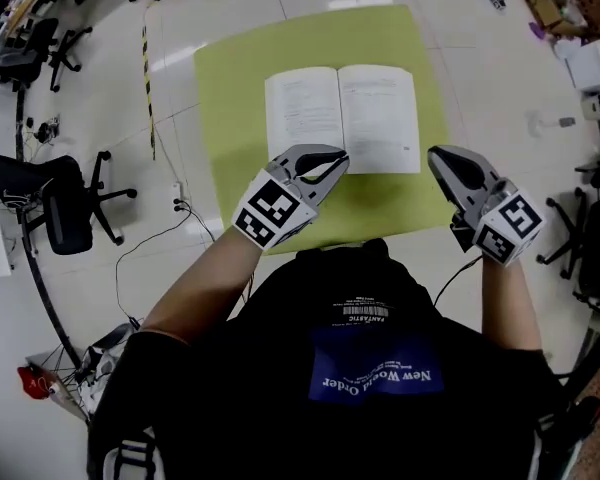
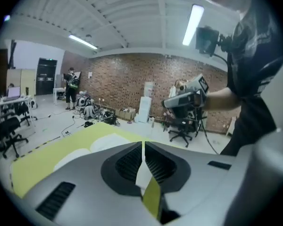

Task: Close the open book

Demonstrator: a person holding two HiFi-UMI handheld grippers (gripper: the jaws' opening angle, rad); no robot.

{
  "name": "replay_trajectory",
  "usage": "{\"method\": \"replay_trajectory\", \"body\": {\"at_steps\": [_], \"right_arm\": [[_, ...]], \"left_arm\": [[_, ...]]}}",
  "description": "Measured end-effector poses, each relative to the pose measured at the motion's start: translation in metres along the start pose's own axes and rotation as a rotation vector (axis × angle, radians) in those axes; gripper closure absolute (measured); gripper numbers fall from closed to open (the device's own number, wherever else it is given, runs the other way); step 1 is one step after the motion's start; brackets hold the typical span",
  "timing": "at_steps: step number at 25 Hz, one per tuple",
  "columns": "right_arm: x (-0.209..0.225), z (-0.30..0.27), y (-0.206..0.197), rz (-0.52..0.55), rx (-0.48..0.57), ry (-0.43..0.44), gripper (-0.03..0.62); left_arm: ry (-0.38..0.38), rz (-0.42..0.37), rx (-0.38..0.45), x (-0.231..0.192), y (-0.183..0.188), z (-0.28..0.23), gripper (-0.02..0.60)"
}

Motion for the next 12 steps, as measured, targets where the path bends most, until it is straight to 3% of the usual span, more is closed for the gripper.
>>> {"method": "replay_trajectory", "body": {"at_steps": [3,8,12], "right_arm": [[0.014,-0.002,-0.009,-0.025,0.006,0.003,0.609],[0.033,-0.012,-0.015,-0.062,0.033,0.038,0.609],[0.037,-0.018,-0.02,-0.065,0.056,0.073,0.609]], "left_arm": [[0.026,-0.147,-0.121,0.004,-0.019,-0.028,0.572],[0.053,-0.333,-0.374,0.024,-0.074,-0.077,0.389],[0.162,-0.493,-0.497,0.026,-0.112,-0.099,0.288]]}}
Point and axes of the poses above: the fingertips, and each gripper's own axes: z backward along the fingers, x to its right, y out of its top, the point moved 1 cm from there along z, backward along the fingers, and after that the axes turned 5 degrees about y, right-handed, at the moved point
